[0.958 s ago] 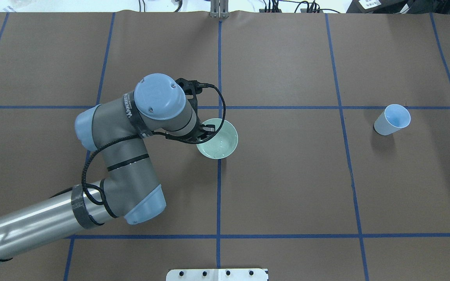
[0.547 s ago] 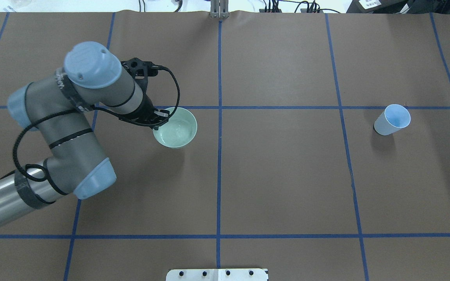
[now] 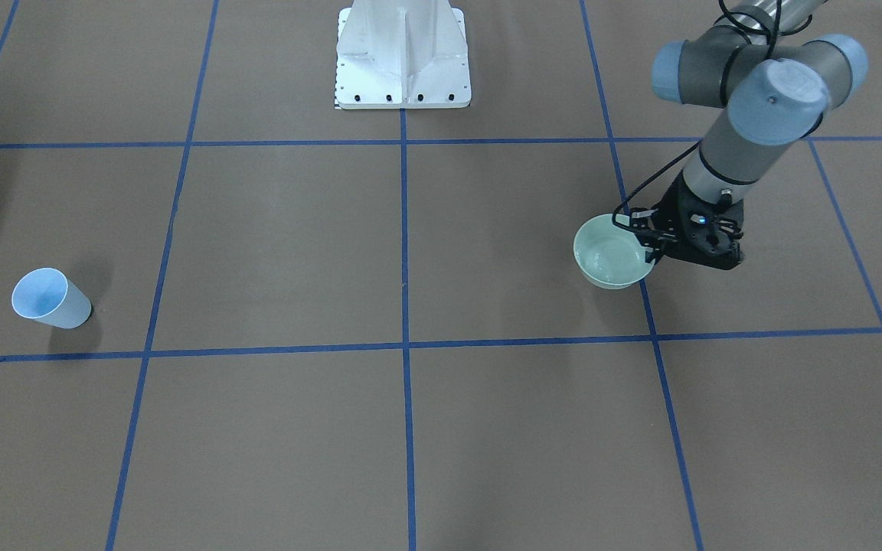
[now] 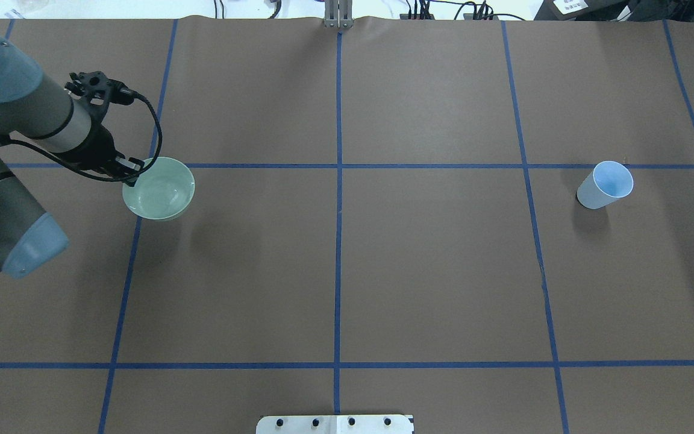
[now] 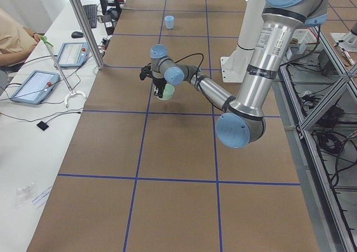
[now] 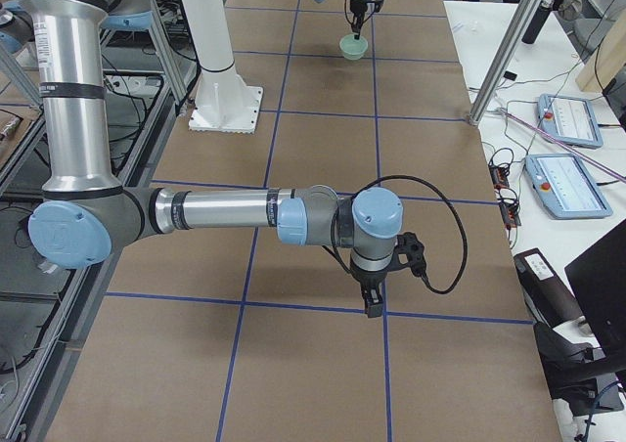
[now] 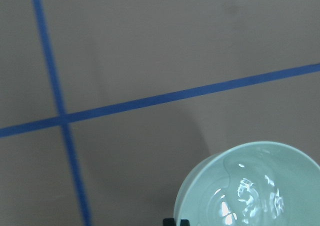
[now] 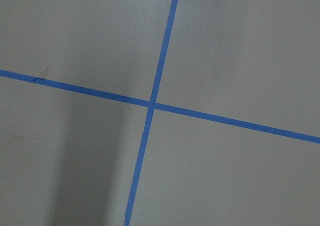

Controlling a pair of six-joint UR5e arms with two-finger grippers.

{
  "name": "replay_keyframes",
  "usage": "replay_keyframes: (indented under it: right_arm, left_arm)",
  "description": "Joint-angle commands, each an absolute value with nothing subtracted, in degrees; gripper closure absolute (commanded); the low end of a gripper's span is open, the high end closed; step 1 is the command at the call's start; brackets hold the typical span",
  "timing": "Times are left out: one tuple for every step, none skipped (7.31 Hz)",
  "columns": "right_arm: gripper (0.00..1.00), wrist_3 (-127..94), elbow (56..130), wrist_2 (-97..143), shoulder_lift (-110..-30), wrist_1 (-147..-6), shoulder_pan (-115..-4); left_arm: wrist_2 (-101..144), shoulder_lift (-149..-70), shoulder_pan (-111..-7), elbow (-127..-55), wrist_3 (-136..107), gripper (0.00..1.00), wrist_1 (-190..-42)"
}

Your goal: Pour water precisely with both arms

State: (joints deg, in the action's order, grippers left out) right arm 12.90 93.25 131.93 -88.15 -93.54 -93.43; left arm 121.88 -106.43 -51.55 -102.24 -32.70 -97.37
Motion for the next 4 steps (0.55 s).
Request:
replay_keyframes:
  right_arm:
    - [0.00,12.9,93.3,132.0,-88.2,-93.5,-93.4]
    - [0.00,12.9,93.3,131.9,-88.2,-93.4,-93.4]
    - [0.00,12.9,93.3,131.9,-88.2,-93.3,-93.4]
    - [0.00,12.9,93.3,131.9,-88.2,-93.3,-93.4]
  left_arm:
    - [124.1,-99.9,-55.8,-101.9,-22.6,1.00,-99.6]
    - [124.2,-97.6,-56.5,-101.5,-21.5,1.00,-102.1]
    - [126.0,-96.4,-56.7,-100.0,-20.2,1.00,-104.4]
    - [127.9,-96.3,-57.9,-97.5,-18.5,1.00,-107.4]
